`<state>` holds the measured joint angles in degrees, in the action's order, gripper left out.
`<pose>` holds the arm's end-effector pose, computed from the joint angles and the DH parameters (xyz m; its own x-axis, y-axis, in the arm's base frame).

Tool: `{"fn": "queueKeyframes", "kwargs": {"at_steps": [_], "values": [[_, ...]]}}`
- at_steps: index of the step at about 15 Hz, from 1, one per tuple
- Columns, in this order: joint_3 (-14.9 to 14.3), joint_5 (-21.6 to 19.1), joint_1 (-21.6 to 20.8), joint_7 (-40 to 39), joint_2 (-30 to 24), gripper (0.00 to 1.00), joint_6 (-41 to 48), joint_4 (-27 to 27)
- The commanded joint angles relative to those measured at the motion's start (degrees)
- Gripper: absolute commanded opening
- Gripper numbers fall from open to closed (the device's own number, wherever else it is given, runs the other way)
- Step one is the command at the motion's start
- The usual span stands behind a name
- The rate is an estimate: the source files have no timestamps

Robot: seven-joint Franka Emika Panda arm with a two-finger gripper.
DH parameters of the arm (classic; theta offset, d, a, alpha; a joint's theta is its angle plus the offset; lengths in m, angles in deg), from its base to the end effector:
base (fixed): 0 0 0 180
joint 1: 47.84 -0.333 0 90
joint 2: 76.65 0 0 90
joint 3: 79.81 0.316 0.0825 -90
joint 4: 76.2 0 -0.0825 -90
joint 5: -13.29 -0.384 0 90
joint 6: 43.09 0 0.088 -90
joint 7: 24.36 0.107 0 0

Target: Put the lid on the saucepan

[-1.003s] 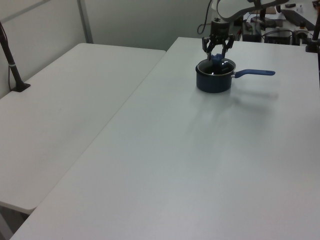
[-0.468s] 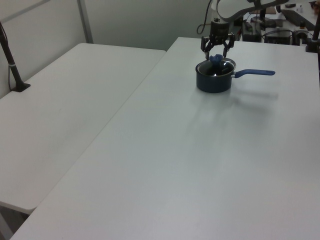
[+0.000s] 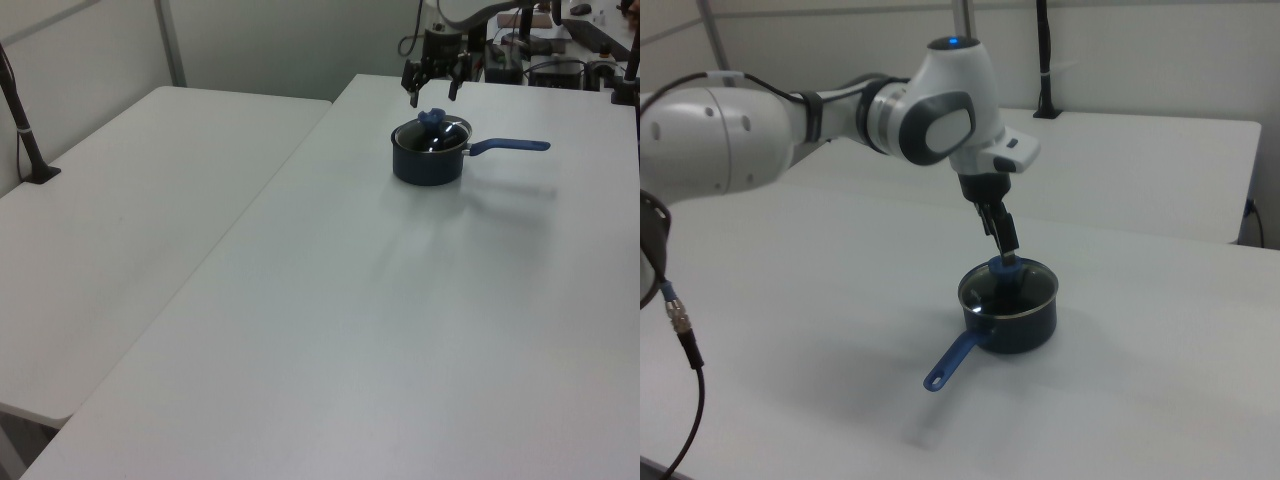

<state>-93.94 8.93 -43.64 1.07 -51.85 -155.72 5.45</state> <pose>0.6714 -0.1867 0.4658 0.7179 -0.6855 0.1214 -0.6881 -0.7252 -0.0252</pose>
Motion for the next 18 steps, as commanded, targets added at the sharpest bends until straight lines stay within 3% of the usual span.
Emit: {"fn": "queueKeyframes", "kwargs": {"at_steps": [1, 5, 7, 11, 18], "values": [[0.2, -0.5, -0.5, -15.8, -7.1, 1.00, 8.6, 2.0], [0.2, 0.3, -0.6, -25.8, -13.9, 1.00, 14.9, 2.2], [0.2, 4.1, -1.3, -27.3, -15.5, 1.00, 14.7, 2.3], [0.2, 5.9, -8.1, -27.6, -21.4, 1.00, 17.8, 10.4], [1.5, 5.2, -9.2, -28.0, -24.0, 1.00, 23.2, 10.5]]}}
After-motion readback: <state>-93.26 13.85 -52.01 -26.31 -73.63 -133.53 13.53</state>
